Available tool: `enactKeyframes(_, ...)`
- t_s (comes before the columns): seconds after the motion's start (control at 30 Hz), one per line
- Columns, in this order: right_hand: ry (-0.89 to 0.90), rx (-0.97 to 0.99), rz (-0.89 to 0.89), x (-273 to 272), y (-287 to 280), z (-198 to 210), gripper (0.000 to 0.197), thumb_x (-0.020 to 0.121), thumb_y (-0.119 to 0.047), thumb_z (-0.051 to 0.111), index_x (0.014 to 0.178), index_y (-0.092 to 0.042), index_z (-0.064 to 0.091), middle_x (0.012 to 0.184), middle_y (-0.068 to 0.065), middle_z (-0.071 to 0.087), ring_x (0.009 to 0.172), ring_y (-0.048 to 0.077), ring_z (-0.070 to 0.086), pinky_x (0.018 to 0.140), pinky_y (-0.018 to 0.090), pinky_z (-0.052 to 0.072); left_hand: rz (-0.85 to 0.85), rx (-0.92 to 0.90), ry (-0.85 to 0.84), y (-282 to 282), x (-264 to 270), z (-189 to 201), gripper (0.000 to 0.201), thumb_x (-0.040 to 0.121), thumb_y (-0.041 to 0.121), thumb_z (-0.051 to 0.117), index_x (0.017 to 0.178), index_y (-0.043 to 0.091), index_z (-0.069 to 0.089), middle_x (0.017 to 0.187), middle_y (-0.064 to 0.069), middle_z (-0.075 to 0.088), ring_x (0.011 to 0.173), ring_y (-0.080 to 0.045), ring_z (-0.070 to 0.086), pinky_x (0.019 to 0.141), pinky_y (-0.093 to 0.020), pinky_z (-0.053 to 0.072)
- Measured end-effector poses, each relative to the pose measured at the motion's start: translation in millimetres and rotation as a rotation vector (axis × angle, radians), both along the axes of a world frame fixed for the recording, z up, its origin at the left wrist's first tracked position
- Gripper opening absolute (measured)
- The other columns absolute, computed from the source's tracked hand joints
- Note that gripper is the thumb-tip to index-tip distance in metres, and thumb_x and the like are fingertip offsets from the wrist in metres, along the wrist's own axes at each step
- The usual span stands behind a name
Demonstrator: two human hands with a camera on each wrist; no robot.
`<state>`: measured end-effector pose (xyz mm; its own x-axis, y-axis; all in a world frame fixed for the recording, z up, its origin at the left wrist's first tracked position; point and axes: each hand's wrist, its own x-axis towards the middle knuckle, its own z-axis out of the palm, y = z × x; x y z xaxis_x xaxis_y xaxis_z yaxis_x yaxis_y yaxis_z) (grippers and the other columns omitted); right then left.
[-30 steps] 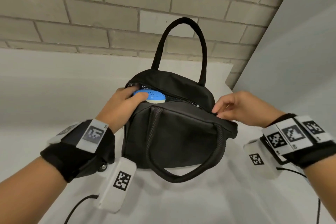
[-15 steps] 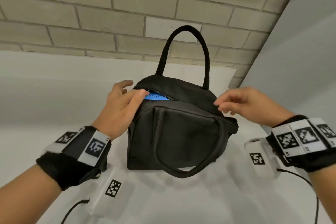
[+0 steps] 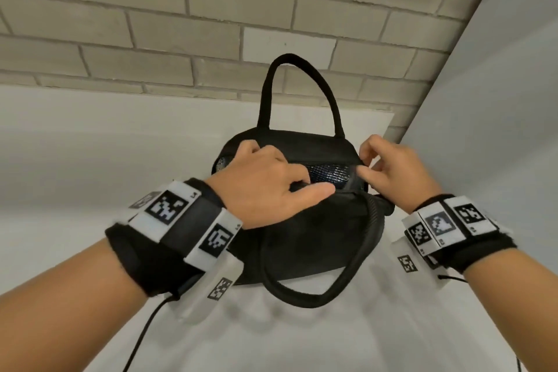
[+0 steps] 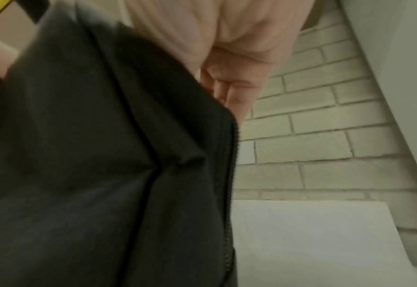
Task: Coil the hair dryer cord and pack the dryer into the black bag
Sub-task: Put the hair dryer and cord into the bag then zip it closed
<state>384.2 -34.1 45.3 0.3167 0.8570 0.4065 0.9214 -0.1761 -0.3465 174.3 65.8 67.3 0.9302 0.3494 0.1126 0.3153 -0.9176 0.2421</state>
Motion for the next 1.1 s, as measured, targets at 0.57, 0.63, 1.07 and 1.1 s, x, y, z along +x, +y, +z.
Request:
enactKeyframes(0.57,0.543,0.013,-0.045,13.3,-23.8,5.4,0.029,0.085,-0.032,0.057,0.058,-0.023,0.059,0.051,-0.01,0.057,0.049,0.002,0.048,0.053,0.014,0.042,0.094,-0.651,-0.313,11.5,-8.0,16.2,0.039,0.079,0.021,0.063,0.116,0.029,0.052,0.11,0.008,0.058,0.097,-0.001,0.056,0.082,-0.012,0.046)
enactKeyframes(0.63,0.553,-0.179,-0.048,5.3,-33.3,1.0,0.035,0.091,-0.038,0.044,0.064,-0.028,0.063,0.063,-0.011,0.061,0.06,0.004,0.051,0.061,0.018,0.041,0.077,-0.662,-0.383,10.2,-7.6,13.1,0.04,0.078,0.016,0.064,0.114,0.029,0.054,0.115,0.007,0.058,0.101,-0.005,0.057,0.086,-0.015,0.047)
enactKeyframes(1.07,1.044,0.003,0.091,-1.3,-34.6,-13.4,0.031,0.054,-0.05,0.078,0.062,-0.023,0.064,0.052,-0.008,0.051,0.048,0.008,0.039,0.043,0.013,0.035,0.005,-0.549,-0.515,3.2,-16.4,2.3,0.04,0.076,0.031,0.066,0.107,0.046,0.045,0.107,0.017,0.051,0.104,-0.002,0.048,0.086,-0.008,0.039)
enactKeyframes(1.1,1.0,0.004,0.075,-3.2,-34.6,-13.0,0.019,0.068,-0.038,0.073,0.063,-0.023,0.062,0.053,-0.008,0.052,0.051,0.011,0.041,0.044,0.013,0.037,0.051,-0.561,-0.562,5.8,-20.1,-1.6,0.042,0.074,0.04,0.065,0.11,0.047,0.042,0.106,0.019,0.05,0.103,-0.001,0.046,0.085,-0.007,0.037)
